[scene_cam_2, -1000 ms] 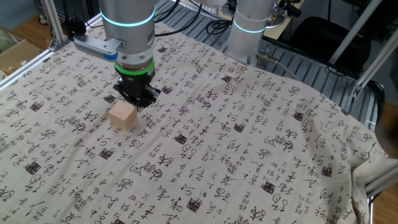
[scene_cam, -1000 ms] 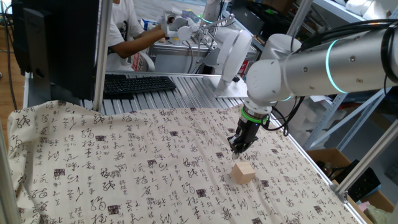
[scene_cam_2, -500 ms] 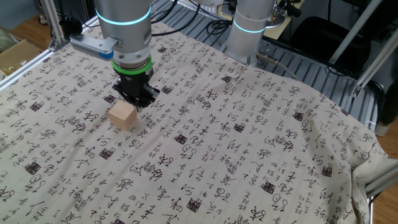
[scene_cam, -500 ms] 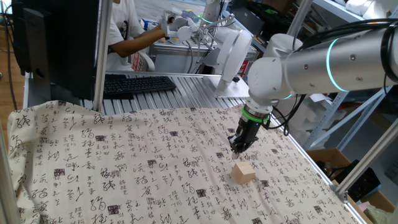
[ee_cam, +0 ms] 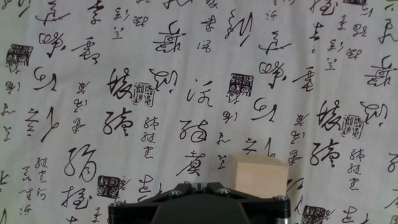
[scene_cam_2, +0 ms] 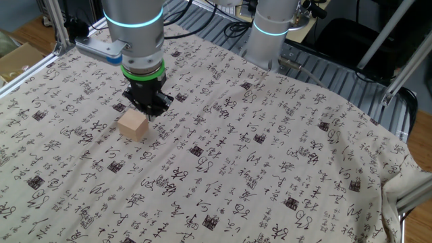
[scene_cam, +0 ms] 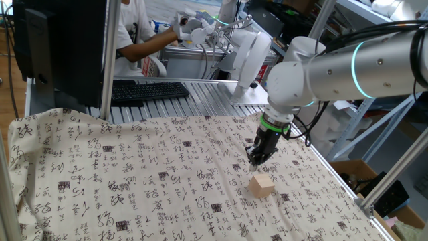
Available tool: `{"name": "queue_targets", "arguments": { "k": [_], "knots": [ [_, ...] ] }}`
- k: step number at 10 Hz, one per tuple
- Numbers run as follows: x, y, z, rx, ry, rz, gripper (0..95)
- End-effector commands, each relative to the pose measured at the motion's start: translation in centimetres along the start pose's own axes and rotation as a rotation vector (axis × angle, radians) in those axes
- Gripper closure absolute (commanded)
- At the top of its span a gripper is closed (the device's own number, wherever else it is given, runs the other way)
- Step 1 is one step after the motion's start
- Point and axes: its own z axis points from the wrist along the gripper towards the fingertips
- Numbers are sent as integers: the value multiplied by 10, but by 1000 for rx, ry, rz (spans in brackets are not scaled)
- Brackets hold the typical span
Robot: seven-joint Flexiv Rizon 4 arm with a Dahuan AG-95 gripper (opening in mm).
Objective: Pick up the small block on the left and move it to the right
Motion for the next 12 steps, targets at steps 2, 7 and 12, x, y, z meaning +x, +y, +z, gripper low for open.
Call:
{"name": "queue_targets", "arguments": {
  "k": [2, 7, 12],
  "knots": [
    [0, 0, 1, 12, -1, -11, 950],
    [0, 0, 1, -9, -18, 0, 950],
    [0, 0, 1, -28, -18, 33, 950]
  ]
}}
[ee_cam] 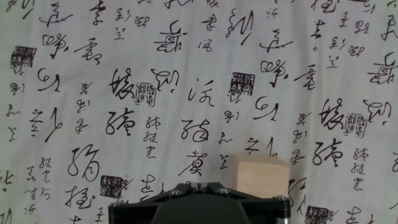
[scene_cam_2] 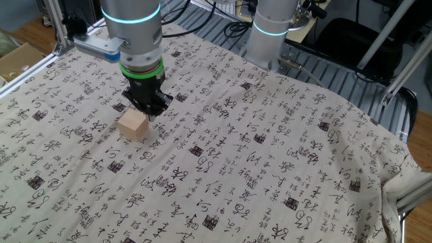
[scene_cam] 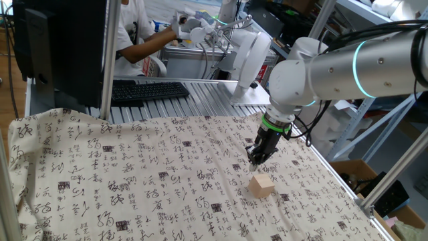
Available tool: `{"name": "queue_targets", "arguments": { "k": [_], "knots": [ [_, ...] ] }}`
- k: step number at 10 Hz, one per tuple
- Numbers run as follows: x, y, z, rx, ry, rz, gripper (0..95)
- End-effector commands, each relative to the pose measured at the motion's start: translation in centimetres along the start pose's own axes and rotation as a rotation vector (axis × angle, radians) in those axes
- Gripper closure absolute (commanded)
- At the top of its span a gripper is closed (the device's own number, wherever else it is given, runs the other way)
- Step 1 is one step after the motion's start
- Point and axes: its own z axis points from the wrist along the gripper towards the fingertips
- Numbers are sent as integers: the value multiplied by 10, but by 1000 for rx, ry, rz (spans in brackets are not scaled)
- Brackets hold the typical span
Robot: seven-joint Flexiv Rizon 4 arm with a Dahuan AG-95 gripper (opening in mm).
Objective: Pick up the small block on the left and move it to the right
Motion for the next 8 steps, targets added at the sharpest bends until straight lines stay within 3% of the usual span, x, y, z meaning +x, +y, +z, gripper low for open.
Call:
{"name": "queue_targets", "arguments": {
  "k": [1, 8],
  "knots": [
    [0, 0, 0, 1, 4, 28, 950],
    [0, 0, 0, -5, -12, 90, 950]
  ]
}}
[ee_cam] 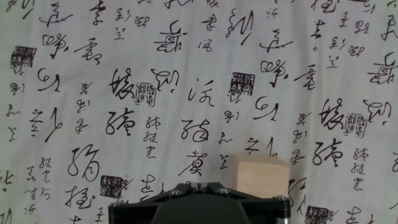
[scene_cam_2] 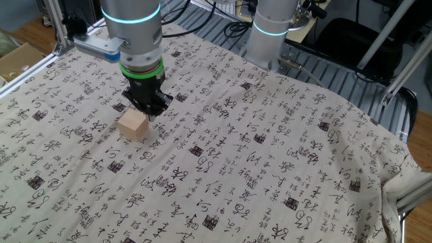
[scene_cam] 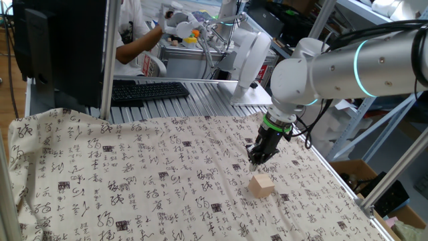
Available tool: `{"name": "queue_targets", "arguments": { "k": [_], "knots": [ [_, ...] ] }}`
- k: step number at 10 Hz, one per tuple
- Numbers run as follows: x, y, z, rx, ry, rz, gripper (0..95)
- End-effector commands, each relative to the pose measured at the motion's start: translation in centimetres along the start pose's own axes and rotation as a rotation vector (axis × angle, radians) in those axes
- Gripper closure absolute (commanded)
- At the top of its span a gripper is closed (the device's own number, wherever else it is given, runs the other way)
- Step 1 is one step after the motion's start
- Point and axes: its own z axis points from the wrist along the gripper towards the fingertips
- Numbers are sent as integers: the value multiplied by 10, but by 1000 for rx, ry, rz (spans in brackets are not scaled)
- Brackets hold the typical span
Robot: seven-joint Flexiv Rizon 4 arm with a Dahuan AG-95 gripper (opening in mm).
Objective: Pick up the small block on the left and move it to the right
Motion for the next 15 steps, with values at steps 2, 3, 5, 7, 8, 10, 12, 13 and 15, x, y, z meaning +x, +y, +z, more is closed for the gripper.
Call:
{"name": "queue_targets", "arguments": {
  "k": [2, 3, 5, 7, 8, 10, 12, 13, 15],
  "knots": [
    [0, 0, 0, 0, -13, -8, 950],
    [0, 0, 0, -1, -20, -6, 950],
    [0, 0, 0, -4, -19, -7, 950],
    [-1, 1, 1, -2, -20, -2, 950],
    [-1, 1, 1, -1, -19, 1, 950],
    [-3, -1, 3, 6, -15, 6, 950],
    [-7, -7, 5, 15, -16, -5, 950],
    [-9, -10, 6, 29, -12, -12, 950],
    [-11, -20, 8, 30, -11, -14, 950]
  ]
}}
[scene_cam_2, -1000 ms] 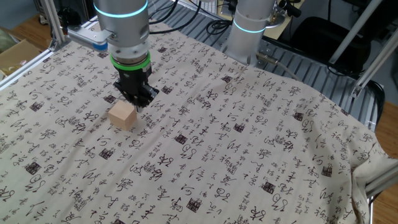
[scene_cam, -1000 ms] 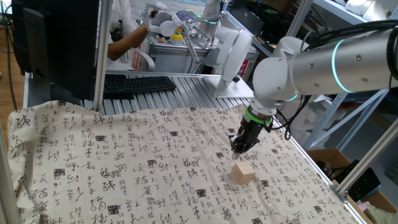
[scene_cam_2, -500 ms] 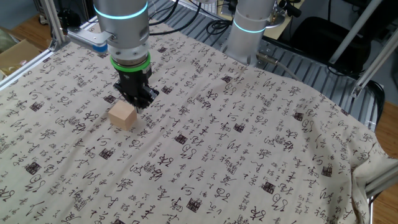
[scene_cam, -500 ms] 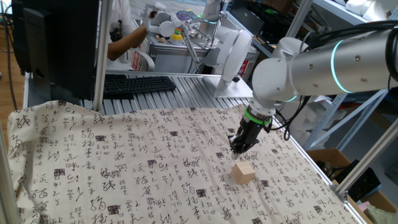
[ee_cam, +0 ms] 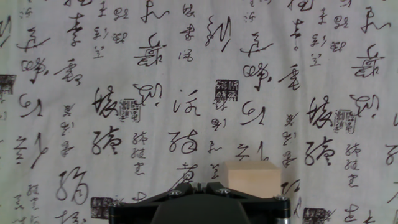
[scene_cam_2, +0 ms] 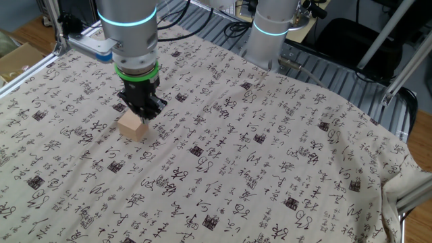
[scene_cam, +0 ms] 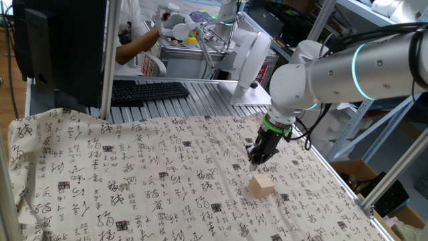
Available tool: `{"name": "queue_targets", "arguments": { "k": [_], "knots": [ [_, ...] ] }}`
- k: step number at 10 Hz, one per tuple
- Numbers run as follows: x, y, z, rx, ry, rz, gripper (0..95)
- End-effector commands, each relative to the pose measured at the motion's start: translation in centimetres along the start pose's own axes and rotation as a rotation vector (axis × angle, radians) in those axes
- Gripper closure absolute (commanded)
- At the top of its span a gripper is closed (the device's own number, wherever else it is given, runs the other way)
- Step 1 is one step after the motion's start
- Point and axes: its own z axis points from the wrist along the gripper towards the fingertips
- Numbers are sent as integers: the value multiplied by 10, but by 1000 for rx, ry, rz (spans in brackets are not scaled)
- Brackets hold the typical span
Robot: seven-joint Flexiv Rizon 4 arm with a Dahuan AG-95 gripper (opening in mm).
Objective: Pick up the small block on the left and move it to the right
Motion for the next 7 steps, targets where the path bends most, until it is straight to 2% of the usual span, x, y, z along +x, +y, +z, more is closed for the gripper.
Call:
{"name": "queue_targets", "arguments": {
  "k": [1, 7],
  "knots": [
    [0, -8, 3, -5, -1, -1, 950],
    [12, -46, 19, -11, -21, -26, 950]
  ]
}}
